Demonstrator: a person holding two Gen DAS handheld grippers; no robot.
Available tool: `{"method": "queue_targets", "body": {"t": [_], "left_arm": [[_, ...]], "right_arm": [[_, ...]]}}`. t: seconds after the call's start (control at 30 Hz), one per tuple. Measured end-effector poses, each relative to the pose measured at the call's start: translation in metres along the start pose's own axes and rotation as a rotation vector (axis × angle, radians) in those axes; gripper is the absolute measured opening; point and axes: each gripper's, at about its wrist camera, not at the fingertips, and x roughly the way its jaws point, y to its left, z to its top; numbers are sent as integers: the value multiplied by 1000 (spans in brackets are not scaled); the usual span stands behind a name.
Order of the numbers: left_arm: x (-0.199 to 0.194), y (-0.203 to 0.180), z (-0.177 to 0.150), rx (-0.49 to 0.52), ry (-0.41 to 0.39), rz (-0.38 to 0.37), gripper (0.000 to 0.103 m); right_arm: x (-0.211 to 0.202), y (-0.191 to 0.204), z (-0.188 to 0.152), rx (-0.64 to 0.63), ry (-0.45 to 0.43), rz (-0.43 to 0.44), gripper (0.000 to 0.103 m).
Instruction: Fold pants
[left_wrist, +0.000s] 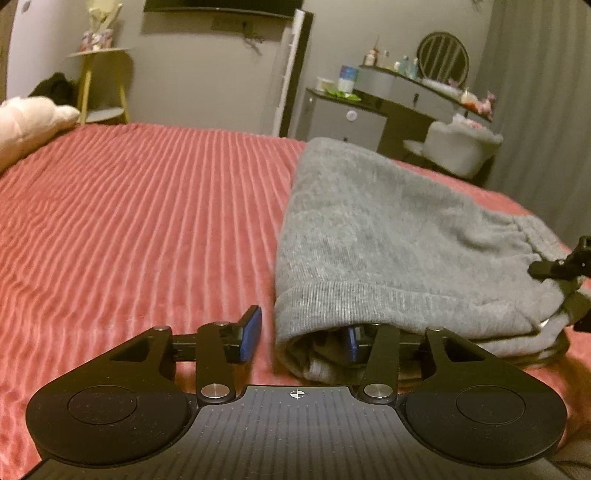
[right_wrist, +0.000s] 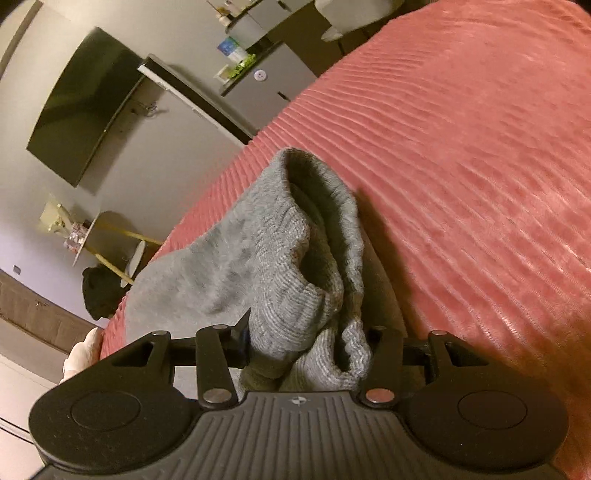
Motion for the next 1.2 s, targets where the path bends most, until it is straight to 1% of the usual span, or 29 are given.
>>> {"method": "queue_targets", "body": {"t": [0.03, 0.13, 0.23, 0.3, 0.33, 0.37, 0.4, 0.43, 0.47, 0.5, 0.57, 0.6, 0.63, 0.67, 0.7, 0.73, 0.77, 0.8, 0.83, 0.9, 0.97, 1.0, 1.03, 1.07, 1.1, 1.13, 1.2], "left_arm": [[-2, 1, 1, -13, -8, -16, 37], [-6, 3, 1, -39, -31, -23, 35], [-7, -1, -1, -24, -38, -5, 33], [-7, -4, -2, -9, -36, 7, 33], [-7, -6, -2, 0, -26, 16, 38], [-6, -8, -2, 10, -17, 36, 42], [-8, -9, -2, 15, -7, 59, 52], [-11, -10, -2, 14, -4, 68, 55], [-15, -9, -1, 8, 0, 72, 55], [-20, -9, 2, 4, 9, 76, 55], [-37, -11, 6, -10, -5, 68, 53], [-47, -14, 8, -12, -29, 58, 51], [-60, -18, 9, -5, -77, 37, 53], [-73, -25, 11, 11, -135, 11, 56], [-84, -32, 13, 31, -187, -12, 68], [-88, -38, 16, 49, -223, -29, 80], [-86, -45, 22, 73, -233, -48, 81], [-79, -52, 29, 101, -222, -58, 80], [-68, -60, 37, 133, -206, -47, 78], [-39, -75, 57, 187, -167, -15, 74], [-8, -84, 74, 191, -94, -22, 74], [8, -89, 81, 191, -57, -24, 73], [23, -92, 89, 197, -29, -17, 67], [36, -95, 93, 205, -7, -3, 64], [48, -96, 97, 210, 10, 13, 58], [57, -97, 101, 208, 16, 21, 56], [76, -96, 107, 202, 27, 2, 53]], "right_arm": [[-3, 3, 0, -14, -5, 16, 46], [-9, 6, 4, -37, -32, 68, 45], [-13, 8, 12, -73, -59, 107, 45], [-13, 7, 12, -92, -64, 135, 45], [-11, 2, 13, -84, -56, 131, 46], [-6, -1, 15, -69, -36, 93, 55], [-3, -6, 16, -53, -23, 22, 64], [-5, -11, 17, -41, -35, -72, 76], [-12, -14, 18, -38, -49, -120, 83], [-20, -17, 17, -33, -78, -118, 91], [-43, -17, 15, -53, -175, -154, 91], [-51, -14, 14, -81, -204, -175, 91], [-58, -9, 13, -122, -242, -188, 91], [-63, -2, 10, -176, -278, -189, 90], [-64, 7, 8, -240, -305, -191, 87], [-63, 18, 6, -315, -327, -189, 73], [-58, 30, 2, -388, -338, -184, 51], [-50, 42, -1, -442, -331, -177, 44], [-41, 54, -3, -479, -313, -169, 39], [-18, 74, -8, -539, -272, -146, 37], [3, 87, -16, -585, -229, -120, 37], [14, 88, -21, -596, -194, -123, 37], [22, 87, -26, -608, -167, -147, 36], [31, 80, -35, -633, -168, -175, 33], [32, 72, -47, -675, -214, -173, 32], [30, 65, -53, -699, -225, -169, 32], [21, 64, -56, -661, -258, -140, 32]]}}
